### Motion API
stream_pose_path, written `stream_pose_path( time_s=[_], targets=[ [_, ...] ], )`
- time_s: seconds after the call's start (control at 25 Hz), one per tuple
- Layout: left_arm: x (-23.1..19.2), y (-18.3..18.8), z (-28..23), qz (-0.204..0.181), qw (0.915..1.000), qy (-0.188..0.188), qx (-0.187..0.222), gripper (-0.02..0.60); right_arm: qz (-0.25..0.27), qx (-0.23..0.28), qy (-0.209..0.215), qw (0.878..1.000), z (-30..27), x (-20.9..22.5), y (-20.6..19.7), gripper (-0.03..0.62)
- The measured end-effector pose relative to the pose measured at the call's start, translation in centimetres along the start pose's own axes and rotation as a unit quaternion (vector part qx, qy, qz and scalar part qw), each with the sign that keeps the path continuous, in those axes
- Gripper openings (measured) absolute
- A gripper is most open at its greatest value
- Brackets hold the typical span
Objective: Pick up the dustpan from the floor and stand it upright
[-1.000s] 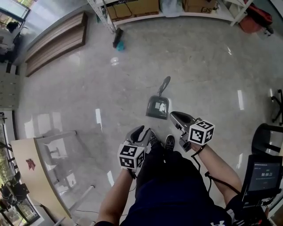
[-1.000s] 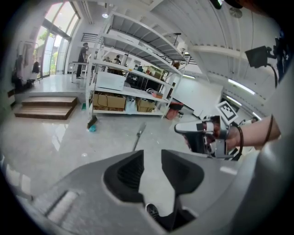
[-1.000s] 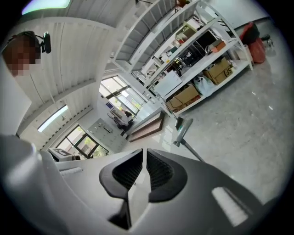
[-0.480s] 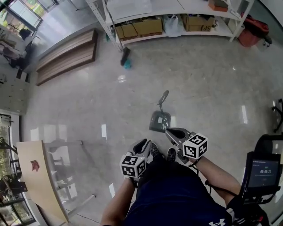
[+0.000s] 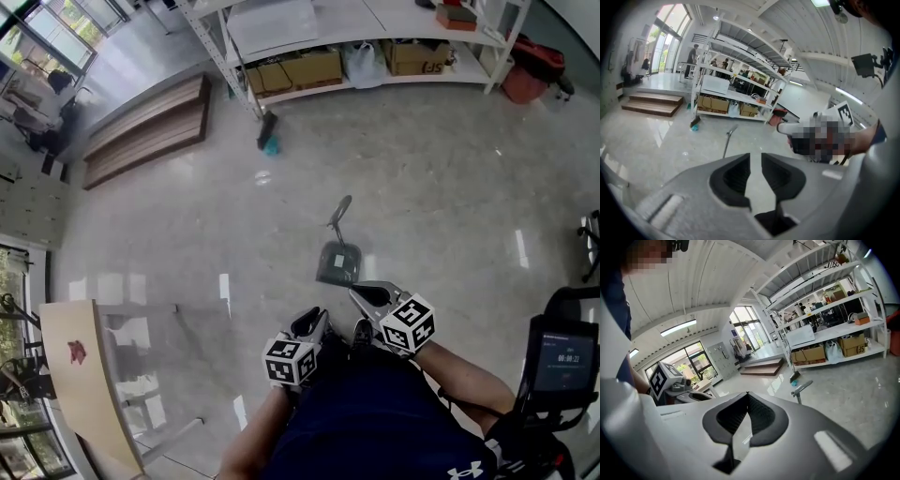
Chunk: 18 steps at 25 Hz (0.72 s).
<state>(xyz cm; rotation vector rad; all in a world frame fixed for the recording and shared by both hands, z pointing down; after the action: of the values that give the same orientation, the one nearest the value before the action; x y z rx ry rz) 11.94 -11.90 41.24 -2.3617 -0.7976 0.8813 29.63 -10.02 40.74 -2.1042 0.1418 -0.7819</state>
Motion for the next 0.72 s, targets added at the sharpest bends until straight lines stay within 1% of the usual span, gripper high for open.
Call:
stream_pose_path(
  time_s=[0.12,0.32,0.48,0.64,0.72],
  targets=[
    [0.6,0.4,-0.3,-0.009,0.9999,-0.010,0.003,0.074,0.005,-0.005,-0.012,1.000,0.9,-0.1,-0.2,0.011],
    [0.3,0.6,0.3,-0.013,0.9996,-0.021,0.015,0.072,0.016,-0.023,-0.038,0.999,1.8,-0.7,-0.8,0.011],
    [-2.0,-1.4,2.5,-0.009,0.9995,-0.027,0.017,0.071,0.033,-0.039,-0.062,0.997,0.3,-3.2,-2.0,0.011],
    [-4.1,-3.5,4.2,-0.006,0.9998,-0.018,0.008,0.069,0.032,-0.044,-0.089,0.995,-0.9,-4.5,-2.0,0.011],
    [-5.1,-4.8,5.1,0.002,0.9999,-0.016,0.005,0.069,0.039,-0.040,-0.098,0.994,-1.4,-5.3,-2.1,0.011]
  ],
)
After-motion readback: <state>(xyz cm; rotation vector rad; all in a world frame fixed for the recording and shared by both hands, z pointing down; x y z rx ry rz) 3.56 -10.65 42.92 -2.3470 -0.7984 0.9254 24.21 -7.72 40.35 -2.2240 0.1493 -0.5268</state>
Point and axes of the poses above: the fingertips, and each gripper's own axes: z backward along the fingers, x to its right, y out of its top, the point moved 8 cm from there along z, backward along the fingers, and after that the axes turned 4 degrees about -x, right-handed, at the moved point
